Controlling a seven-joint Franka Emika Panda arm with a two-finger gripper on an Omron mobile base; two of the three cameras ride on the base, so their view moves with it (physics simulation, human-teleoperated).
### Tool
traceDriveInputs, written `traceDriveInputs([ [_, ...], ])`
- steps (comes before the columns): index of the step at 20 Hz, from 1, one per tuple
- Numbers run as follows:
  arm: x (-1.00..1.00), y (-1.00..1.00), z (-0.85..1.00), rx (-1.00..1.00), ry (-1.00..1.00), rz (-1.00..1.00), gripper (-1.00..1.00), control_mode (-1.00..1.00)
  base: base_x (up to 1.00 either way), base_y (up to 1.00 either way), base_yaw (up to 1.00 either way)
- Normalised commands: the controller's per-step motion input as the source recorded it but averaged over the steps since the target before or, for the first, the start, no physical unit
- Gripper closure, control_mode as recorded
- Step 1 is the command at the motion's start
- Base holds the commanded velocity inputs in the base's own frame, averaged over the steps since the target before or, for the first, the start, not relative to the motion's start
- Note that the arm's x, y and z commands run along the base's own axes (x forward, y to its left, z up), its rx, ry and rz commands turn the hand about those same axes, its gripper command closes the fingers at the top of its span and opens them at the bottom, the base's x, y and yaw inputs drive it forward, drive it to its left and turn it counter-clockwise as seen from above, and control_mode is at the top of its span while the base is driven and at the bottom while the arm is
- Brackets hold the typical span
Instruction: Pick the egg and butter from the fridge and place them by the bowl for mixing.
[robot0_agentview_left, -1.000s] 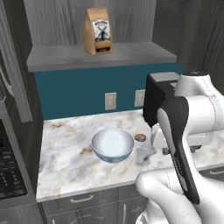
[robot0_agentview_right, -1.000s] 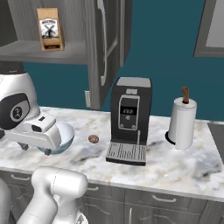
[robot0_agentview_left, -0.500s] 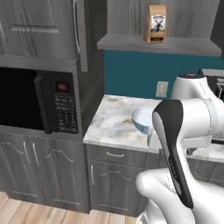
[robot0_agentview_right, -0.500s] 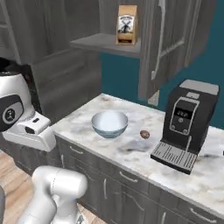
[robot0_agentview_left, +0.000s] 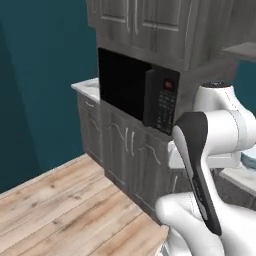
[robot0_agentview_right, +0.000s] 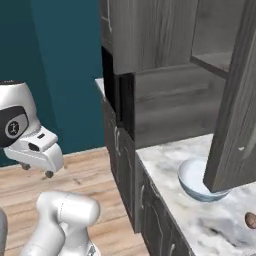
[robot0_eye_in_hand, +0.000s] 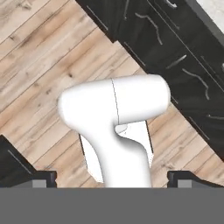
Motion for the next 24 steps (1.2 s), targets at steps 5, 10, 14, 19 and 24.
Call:
traceDriveInputs([
  [5, 0.0, 0.0, 0.0, 0.0, 0.0, 0.0, -1.0, 1.0, 0.0, 0.17, 0.99],
  [10, 0.0, 0.0, 0.0, 0.0, 0.0, 0.0, -1.0, 1.0, 0.54, 0.35, 0.76],
  [14, 0.0, 0.0, 0.0, 0.0, 0.0, 0.0, -1.0, 1.0, 1.0, 0.03, 0.24],
  [19, 0.0, 0.0, 0.0, 0.0, 0.0, 0.0, -1.0, 1.0, 1.0, 0.0, 0.17],
  [24, 0.0, 0.0, 0.0, 0.0, 0.0, 0.0, -1.0, 1.0, 1.0, 0.0, 0.25],
])
